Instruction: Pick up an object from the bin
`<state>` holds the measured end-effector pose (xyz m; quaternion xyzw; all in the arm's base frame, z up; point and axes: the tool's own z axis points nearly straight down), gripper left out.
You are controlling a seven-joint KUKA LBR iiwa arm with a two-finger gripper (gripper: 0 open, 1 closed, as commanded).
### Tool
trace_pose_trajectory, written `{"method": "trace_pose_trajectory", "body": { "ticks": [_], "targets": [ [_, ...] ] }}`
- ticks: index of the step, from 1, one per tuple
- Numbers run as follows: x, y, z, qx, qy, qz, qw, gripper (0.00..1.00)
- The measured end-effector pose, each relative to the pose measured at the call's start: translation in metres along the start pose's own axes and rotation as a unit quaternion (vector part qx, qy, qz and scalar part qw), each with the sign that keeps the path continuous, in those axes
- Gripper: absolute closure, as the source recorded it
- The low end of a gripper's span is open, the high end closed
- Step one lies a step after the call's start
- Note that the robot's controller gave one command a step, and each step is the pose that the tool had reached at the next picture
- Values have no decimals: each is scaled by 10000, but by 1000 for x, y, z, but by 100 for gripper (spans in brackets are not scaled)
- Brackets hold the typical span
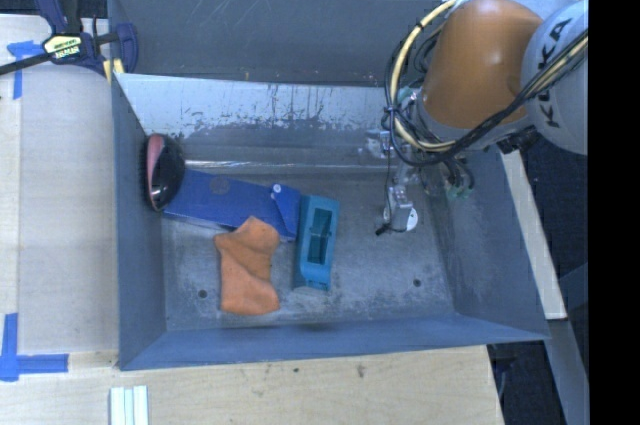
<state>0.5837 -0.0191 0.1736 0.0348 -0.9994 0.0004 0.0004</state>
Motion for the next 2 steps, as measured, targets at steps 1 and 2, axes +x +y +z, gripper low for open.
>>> {"method": "trace_pose_trajectory", "body": {
  "ticks": [1,2],
  "targets": [
    [-3,36,-21,6,-104,13,9999,0],
    [2,57,44,-7,-46,-288,9996,0]
  ]
}}
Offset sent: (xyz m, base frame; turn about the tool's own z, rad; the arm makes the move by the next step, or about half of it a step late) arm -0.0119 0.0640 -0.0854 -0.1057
